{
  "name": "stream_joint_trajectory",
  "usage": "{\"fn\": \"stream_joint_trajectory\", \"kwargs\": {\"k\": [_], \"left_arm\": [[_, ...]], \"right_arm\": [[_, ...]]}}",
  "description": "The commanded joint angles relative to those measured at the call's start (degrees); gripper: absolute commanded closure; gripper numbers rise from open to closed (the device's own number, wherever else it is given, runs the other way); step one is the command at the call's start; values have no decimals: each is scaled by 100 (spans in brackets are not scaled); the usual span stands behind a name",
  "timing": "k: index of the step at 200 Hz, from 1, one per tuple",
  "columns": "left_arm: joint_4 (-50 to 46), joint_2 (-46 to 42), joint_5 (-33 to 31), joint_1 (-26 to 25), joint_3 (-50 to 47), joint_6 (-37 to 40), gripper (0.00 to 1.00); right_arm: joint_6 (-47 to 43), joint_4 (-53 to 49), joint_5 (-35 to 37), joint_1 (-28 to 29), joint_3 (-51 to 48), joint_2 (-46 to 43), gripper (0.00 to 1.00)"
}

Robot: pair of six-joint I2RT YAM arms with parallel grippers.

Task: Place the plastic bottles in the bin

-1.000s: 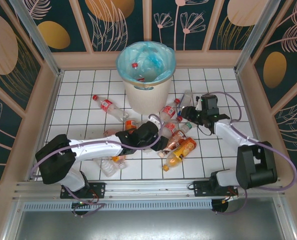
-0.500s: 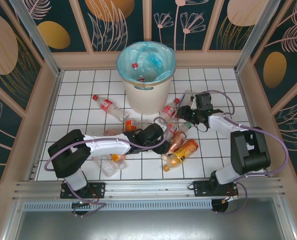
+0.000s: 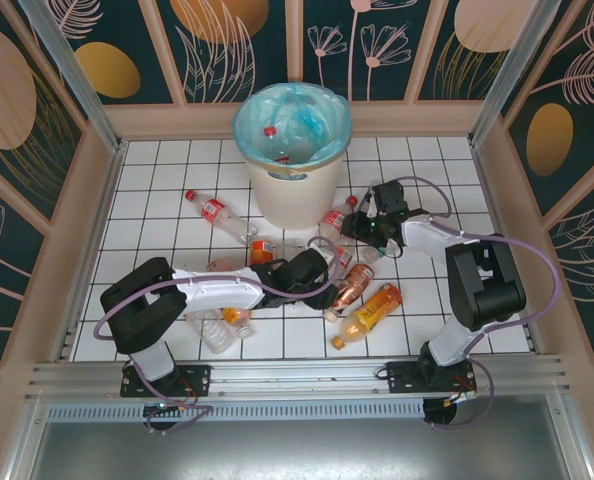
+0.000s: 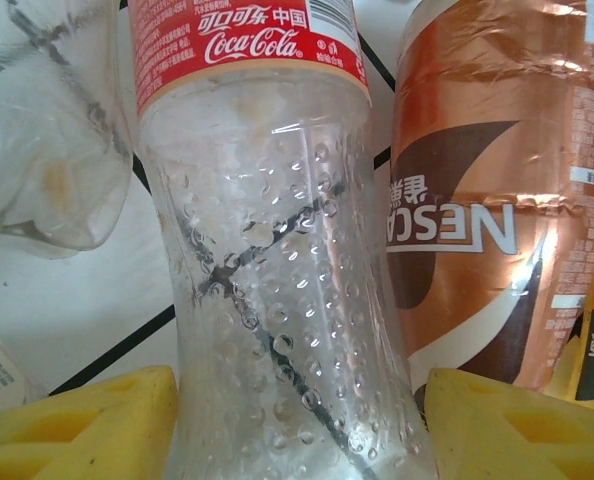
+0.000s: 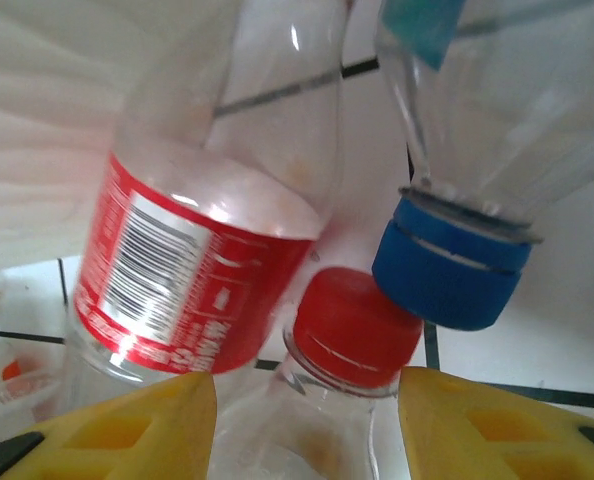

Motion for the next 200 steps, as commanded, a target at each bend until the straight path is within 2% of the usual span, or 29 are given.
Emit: {"fn": "stream_joint_trajectory", "kwargs": {"k": [1,51,129,200], "left_arm": [[-156,27,-220,-29,-95,-35,33],[68,-287,-234,-26,-270,-95,34],[293,-316,-260,-33,-398,-68,34],[360,-332,-290,-33,-438,8,33]], "right_arm": [[-25,-389,273,53,286,123,48],[-6,-293,264,51,209,87,49],[279,279,-70,42,19,319,48],[576,731,-111,23,-295,111,49]]}}
